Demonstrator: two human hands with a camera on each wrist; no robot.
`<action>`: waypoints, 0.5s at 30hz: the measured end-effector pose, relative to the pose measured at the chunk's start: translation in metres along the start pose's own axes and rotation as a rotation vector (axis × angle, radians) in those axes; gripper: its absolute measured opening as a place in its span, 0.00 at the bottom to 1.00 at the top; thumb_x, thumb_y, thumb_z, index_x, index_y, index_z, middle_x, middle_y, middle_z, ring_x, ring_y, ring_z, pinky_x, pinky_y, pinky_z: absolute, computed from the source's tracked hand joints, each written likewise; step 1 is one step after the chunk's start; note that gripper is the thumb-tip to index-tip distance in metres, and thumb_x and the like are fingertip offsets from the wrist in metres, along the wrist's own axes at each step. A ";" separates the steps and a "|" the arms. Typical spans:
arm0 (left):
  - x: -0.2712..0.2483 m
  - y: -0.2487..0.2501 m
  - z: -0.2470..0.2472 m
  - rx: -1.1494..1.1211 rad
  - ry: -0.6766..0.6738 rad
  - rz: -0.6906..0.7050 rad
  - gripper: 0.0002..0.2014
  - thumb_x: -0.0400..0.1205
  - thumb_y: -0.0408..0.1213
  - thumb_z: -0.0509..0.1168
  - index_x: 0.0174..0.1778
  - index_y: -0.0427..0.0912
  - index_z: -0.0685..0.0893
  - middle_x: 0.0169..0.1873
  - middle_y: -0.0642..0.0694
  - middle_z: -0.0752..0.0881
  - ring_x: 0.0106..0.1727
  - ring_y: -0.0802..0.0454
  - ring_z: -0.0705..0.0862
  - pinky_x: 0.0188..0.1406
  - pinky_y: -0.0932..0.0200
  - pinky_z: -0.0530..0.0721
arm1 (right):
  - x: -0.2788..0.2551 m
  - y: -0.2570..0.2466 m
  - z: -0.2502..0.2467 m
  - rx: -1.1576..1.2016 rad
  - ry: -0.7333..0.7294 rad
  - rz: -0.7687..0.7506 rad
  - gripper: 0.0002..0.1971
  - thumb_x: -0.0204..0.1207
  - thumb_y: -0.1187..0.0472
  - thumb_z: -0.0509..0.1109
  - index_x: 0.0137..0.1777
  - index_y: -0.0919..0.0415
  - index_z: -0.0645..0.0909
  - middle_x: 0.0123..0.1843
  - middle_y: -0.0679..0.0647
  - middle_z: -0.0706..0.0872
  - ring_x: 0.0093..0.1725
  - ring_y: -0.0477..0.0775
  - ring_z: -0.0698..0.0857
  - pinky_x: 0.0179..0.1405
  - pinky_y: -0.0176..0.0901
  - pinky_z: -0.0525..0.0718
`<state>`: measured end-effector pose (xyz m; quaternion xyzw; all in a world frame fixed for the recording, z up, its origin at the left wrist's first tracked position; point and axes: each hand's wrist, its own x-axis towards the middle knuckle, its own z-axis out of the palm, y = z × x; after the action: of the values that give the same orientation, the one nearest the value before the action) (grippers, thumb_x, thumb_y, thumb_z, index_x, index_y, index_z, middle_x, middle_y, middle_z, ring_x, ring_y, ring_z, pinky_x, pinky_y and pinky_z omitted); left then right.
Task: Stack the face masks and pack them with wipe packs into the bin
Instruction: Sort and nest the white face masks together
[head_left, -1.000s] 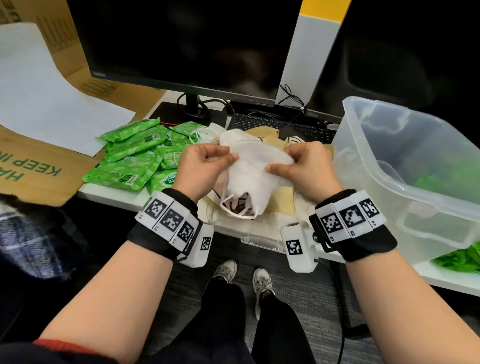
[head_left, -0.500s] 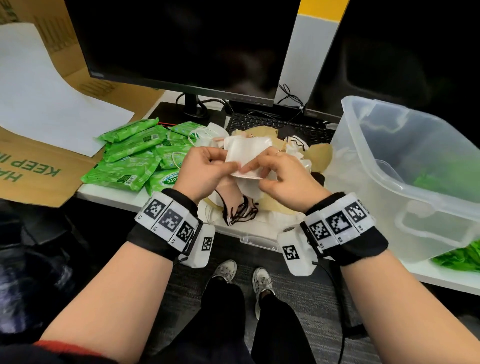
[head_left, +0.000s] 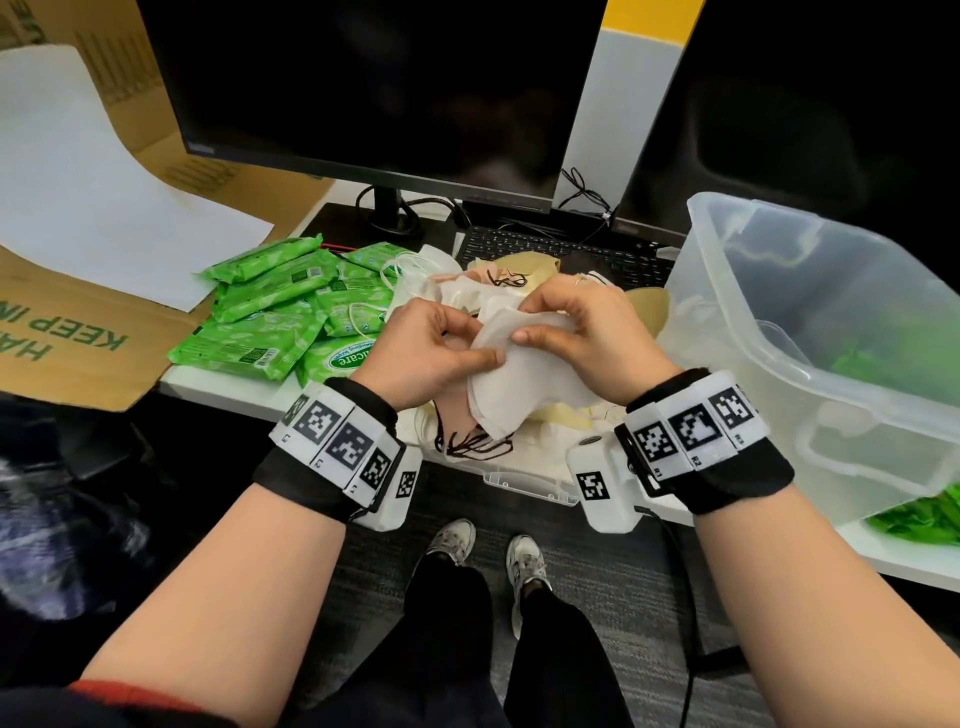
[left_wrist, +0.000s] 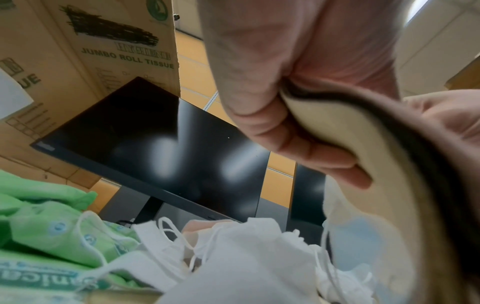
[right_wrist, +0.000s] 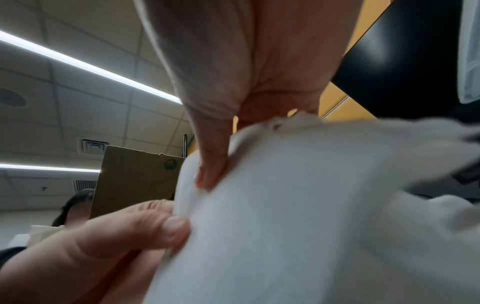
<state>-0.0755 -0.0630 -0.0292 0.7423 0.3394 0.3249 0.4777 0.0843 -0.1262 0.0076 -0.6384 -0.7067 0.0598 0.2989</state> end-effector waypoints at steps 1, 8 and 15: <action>0.000 -0.001 -0.001 0.016 -0.004 0.001 0.18 0.54 0.56 0.73 0.33 0.49 0.90 0.36 0.38 0.90 0.37 0.50 0.84 0.48 0.44 0.85 | 0.001 -0.001 -0.002 0.016 -0.021 -0.005 0.09 0.71 0.59 0.75 0.47 0.64 0.85 0.42 0.46 0.80 0.47 0.47 0.75 0.47 0.40 0.67; -0.004 0.002 -0.003 0.066 -0.066 0.021 0.13 0.61 0.40 0.79 0.39 0.44 0.91 0.39 0.47 0.91 0.42 0.57 0.84 0.53 0.55 0.82 | 0.004 -0.006 -0.006 0.027 -0.054 0.047 0.17 0.67 0.60 0.78 0.56 0.54 0.84 0.38 0.44 0.82 0.47 0.47 0.78 0.49 0.27 0.68; -0.003 -0.004 -0.005 0.017 -0.129 0.055 0.09 0.69 0.29 0.76 0.40 0.46 0.89 0.38 0.56 0.89 0.42 0.63 0.84 0.52 0.64 0.80 | 0.004 -0.003 -0.005 0.014 0.030 0.052 0.11 0.62 0.57 0.81 0.43 0.58 0.88 0.37 0.40 0.74 0.45 0.49 0.75 0.47 0.41 0.69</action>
<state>-0.0819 -0.0621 -0.0320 0.7748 0.2902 0.2867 0.4830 0.0847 -0.1246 0.0146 -0.6554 -0.6847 0.0629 0.3124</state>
